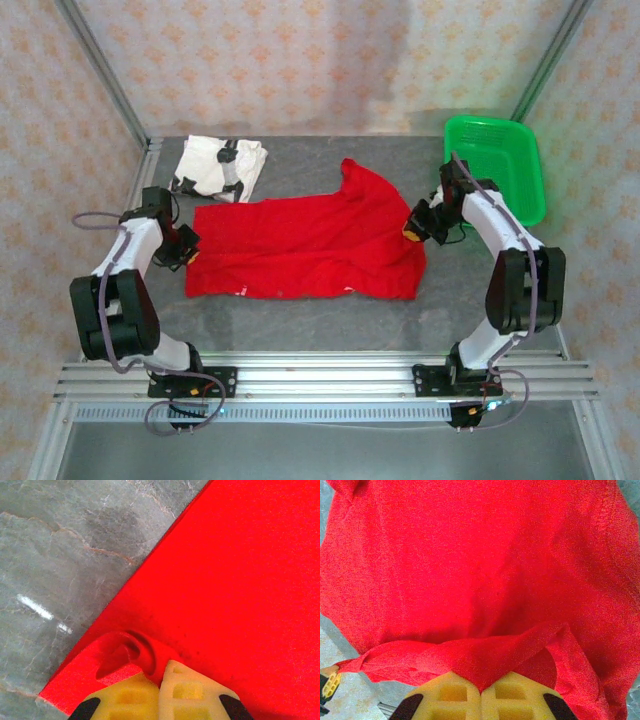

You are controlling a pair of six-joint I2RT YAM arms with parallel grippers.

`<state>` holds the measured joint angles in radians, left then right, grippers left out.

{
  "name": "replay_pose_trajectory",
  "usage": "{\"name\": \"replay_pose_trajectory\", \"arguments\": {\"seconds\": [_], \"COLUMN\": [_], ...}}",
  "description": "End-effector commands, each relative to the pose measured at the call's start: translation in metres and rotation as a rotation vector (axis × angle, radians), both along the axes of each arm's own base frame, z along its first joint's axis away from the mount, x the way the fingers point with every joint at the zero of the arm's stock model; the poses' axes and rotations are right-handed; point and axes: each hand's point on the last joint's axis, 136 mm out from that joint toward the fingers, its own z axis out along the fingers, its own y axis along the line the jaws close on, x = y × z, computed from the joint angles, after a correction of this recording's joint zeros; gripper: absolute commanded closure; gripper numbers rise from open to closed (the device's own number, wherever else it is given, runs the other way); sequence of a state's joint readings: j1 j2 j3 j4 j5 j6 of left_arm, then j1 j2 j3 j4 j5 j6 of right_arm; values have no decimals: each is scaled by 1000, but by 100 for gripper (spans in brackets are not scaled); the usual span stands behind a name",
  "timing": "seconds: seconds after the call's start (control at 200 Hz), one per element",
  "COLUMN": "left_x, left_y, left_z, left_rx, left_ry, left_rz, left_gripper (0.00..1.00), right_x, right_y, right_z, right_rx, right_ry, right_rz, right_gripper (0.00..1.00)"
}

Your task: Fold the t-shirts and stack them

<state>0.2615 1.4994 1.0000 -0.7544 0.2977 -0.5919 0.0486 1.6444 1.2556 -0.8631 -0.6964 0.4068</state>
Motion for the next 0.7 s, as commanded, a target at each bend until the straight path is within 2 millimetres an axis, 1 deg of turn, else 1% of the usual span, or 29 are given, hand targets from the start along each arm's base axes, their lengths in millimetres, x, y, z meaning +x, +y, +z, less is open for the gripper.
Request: {"name": "replay_pose_trajectory", "arguments": {"seconds": [0.0,0.015,0.045,0.05,0.055,0.07,0.09,0.1,0.135,0.175,0.21,0.255,0.3,0.345,0.39,0.425,0.475,0.49,0.505,0.53,0.56,0.62,0.696], "left_x": [24,27,35,36,37,41,45,47,54,60,61,58,50,39,27,15,-4,-10,-16,-25,-34,-48,-60], "left_y": [10,9,8,8,8,7,7,7,5,4,3,4,4,-1,-10,-17,-22,-23,-24,-25,-27,-31,-36], "left_z": [7,7,11,11,12,15,19,22,34,54,72,97,118,132,139,136,131,126,123,117,110,93,72], "left_rx": [48,43,30,28,26,22,16,12,-3,-13,-10,3,3,-18,-50,-73,-75,-73,-69,-66,-62,-67,-92], "left_ry": [-55,-67,-92,-95,-100,-112,-124,-133,-163,-208,-250,-307,-349,-369,-372,-357,-331,-319,-313,-304,-299,-273,-218], "left_rz": [-15,-15,-11,-11,-10,-6,-1,2,6,12,18,27,34,31,18,10,10,10,13,17,18,20,10], "left_gripper": [91,87,75,73,71,64,57,53,47,42,36,28,22,19,17,17,16,16,16,16,16,17,21], "right_x": [28,32,41,41,44,49,53,57,66,72,72,63,46,24,-3,-24,-52,-59,-66,-79,-92,-109,-120], "right_y": [-5,-5,-2,-2,-2,-1,-1,-1,-1,-3,-5,-10,-15,-17,-18,-19,-16,-15,-14,-14,-15,-14,-12], "right_z": [0,0,1,1,1,3,4,8,17,35,53,73,87,95,93,90,78,76,69,67,57,39,16], "right_rx": [-16,-12,2,2,7,12,14,14,10,6,-8,-36,-70,-82,-89,-91,-65,-53,-46,-39,-39,-22,-8], "right_ry": [-52,-53,-63,-63,-68,-75,-83,-96,-130,-192,-247,-306,-330,-331,-299,-278,-248,-247,-231,-237,-224,-207,-169], "right_rz": [-20,-23,-22,-22,-22,-23,-25,-28,-36,-43,-46,-42,-35,-20,-12,-13,-15,-18,-21,-27,-34,-49,-60], "right_gripper": [94,91,82,82,78,72,68,64,58,50,42,33,29,28,28,28,29,29,29,29,30,30,32]}}
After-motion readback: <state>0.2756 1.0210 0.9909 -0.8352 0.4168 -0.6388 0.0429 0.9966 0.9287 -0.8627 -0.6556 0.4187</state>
